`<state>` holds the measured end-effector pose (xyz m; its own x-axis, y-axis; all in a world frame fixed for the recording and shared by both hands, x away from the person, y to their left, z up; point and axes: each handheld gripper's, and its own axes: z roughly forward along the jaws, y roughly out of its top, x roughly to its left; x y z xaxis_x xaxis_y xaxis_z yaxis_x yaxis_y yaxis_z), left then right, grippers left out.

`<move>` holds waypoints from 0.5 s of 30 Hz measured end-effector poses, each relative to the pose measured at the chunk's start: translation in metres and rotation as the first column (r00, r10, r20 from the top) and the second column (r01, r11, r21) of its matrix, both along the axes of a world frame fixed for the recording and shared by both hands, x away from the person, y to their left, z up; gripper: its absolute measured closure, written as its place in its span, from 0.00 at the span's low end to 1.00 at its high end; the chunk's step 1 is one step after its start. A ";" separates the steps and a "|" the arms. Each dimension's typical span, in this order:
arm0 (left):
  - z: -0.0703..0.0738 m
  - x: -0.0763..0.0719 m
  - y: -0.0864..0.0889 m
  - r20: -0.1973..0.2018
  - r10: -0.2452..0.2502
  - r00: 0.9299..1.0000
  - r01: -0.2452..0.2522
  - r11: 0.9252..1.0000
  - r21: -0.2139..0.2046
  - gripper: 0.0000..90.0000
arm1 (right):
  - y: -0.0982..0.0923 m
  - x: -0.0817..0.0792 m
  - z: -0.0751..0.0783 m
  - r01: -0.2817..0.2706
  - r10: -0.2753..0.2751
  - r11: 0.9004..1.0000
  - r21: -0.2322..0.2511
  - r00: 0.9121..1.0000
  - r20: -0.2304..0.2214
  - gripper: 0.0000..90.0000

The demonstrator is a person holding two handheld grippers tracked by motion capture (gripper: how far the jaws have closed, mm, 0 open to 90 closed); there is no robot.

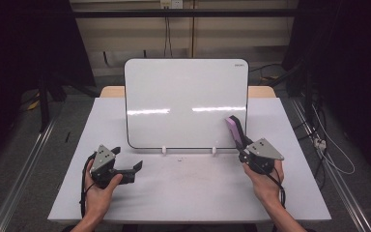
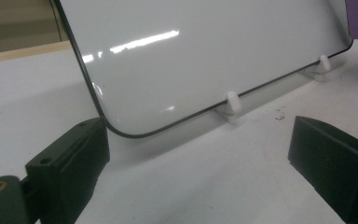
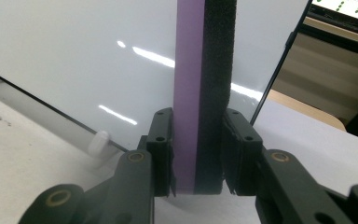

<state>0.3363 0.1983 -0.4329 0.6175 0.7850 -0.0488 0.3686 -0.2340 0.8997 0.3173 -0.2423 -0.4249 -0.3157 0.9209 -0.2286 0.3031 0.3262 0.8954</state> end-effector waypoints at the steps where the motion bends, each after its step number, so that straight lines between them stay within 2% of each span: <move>1: -0.001 0.001 0.001 0.001 0.001 1.000 -0.001 1.000 -0.001 0.06 | 0.001 0.001 -0.001 0.004 -0.004 1.000 -0.021 1.000 0.000 0.75; 5: 0.000 0.002 0.002 0.007 0.005 1.000 -0.005 1.000 0.008 0.06 | 0.009 0.004 -0.004 0.019 -0.019 0.995 -0.095 1.000 -0.001 0.75; 7: 0.000 0.002 0.002 0.008 0.005 1.000 -0.005 1.000 0.011 0.06 | 0.015 0.005 -0.006 0.028 -0.028 0.989 -0.143 1.000 0.002 0.74; 9: 0.000 0.002 0.002 0.012 0.005 1.000 -0.006 1.000 0.014 0.06 | 0.020 0.006 -0.005 0.035 -0.034 0.985 -0.172 0.999 0.006 0.74; 13: 0.000 0.001 0.002 0.011 0.009 1.000 -0.009 1.000 0.010 0.06 | 0.025 0.009 -0.007 0.035 -0.038 0.983 -0.179 0.999 -0.014 0.74; 15: 0.000 0.000 0.002 0.006 0.007 1.000 -0.007 1.000 -0.009 0.06 | 0.025 0.009 -0.007 0.039 -0.042 0.984 -0.173 0.999 -0.012 0.73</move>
<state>0.3365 0.2005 -0.4325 0.6120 0.7892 -0.0518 0.3647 -0.2234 0.9039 0.3263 -0.2173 -0.4316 -0.2835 0.8801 -0.3808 0.3327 0.4627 0.8217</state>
